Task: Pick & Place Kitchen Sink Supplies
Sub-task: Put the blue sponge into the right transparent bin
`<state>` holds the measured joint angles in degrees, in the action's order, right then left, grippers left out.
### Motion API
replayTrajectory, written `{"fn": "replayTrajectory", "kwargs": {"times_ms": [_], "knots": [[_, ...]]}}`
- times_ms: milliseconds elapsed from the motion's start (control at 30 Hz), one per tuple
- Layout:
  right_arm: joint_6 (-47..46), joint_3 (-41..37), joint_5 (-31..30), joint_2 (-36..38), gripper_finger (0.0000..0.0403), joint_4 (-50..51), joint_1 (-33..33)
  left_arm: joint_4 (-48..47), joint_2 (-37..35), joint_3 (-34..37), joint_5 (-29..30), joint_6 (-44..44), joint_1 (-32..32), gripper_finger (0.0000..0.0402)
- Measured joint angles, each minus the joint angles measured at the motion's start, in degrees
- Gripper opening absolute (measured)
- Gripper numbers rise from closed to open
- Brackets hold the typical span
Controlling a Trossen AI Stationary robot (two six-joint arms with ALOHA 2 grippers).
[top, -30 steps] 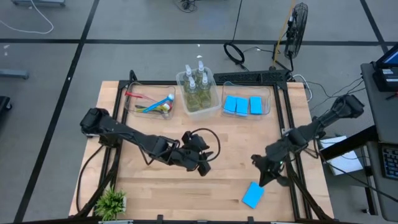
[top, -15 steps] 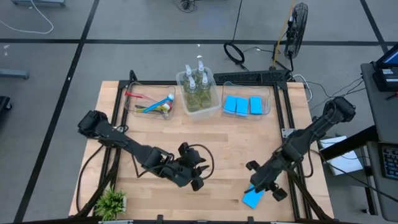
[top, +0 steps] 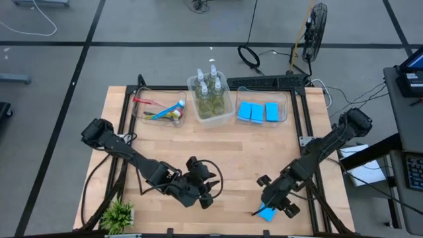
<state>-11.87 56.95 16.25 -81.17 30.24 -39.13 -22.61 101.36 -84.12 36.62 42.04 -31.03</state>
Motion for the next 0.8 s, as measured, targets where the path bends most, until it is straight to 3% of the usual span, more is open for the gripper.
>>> {"fn": "replayTrajectory", "kwargs": {"times_ms": [100, 267, 800], "knots": [[3.54, 0.00, -0.23, -2.01, 0.0160, 0.54, 0.00, 0.00, 0.00, 0.00, 0.00, 0.07, 0.04, 0.0120], [8.20, 0.00, -5.90, -4.97, 0.0184, 3.28, 0.02, 0.06, 0.00, 0.00, 0.00, 0.65, 0.09, 0.0120], [12.32, -4.78, -9.05, -6.84, 0.0187, -0.58, 0.13, 0.13, 0.00, 0.00, 0.03, 1.39, 0.09, 0.0120]]}}
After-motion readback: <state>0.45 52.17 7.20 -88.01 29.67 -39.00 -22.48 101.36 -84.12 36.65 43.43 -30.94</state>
